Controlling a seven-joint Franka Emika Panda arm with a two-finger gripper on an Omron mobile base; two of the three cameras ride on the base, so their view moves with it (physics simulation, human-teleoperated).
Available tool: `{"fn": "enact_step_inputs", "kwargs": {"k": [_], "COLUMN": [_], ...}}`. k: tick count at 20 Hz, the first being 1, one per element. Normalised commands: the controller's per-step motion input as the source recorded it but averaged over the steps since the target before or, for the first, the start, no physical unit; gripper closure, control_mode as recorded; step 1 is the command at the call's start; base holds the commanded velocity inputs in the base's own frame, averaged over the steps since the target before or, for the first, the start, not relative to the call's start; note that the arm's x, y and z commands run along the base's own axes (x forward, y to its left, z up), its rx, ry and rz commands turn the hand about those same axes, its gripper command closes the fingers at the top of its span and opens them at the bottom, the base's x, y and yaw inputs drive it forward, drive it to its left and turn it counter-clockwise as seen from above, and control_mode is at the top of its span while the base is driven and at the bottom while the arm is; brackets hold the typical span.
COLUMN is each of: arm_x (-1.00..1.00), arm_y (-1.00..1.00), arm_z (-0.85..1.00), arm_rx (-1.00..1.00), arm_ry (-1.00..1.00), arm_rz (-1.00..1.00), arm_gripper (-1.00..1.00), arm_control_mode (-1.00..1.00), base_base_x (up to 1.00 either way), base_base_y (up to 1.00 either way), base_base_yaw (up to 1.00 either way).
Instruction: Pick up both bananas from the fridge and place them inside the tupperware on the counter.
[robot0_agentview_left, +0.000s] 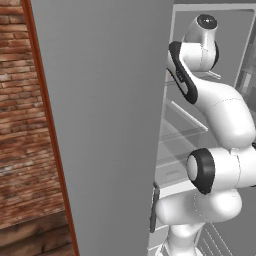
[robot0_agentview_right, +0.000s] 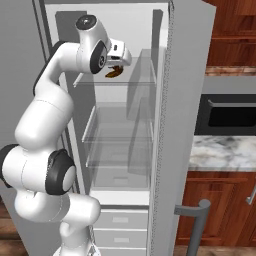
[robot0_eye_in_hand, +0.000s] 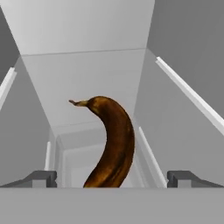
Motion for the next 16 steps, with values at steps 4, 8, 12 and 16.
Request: {"fn": "enact_step_inputs", "kwargs": {"k": [4,8,12,16], "arm_x": [0.23,0.02,0.0,0.0], "arm_y": [0.0,0.0,0.0,0.0], "arm_z": [-0.17,-0.28,-0.25,-0.2], "arm_rx": [0.0,0.0,0.0,0.0], "arm_ry": [0.03,0.05,0.0,0.0], "arm_rz": [0.0,0.0,0.0,0.0], "arm_gripper": [-1.0,-1.0,-1.0,-1.0], "arm_control_mode": [-1.0,-1.0,-1.0,-1.0], "base_base_x": [0.0,0.0,0.0,0.0], "base_base_y": [0.0,0.0,0.0,0.0], "base_base_yaw": [0.0,0.0,0.0,0.0]}}
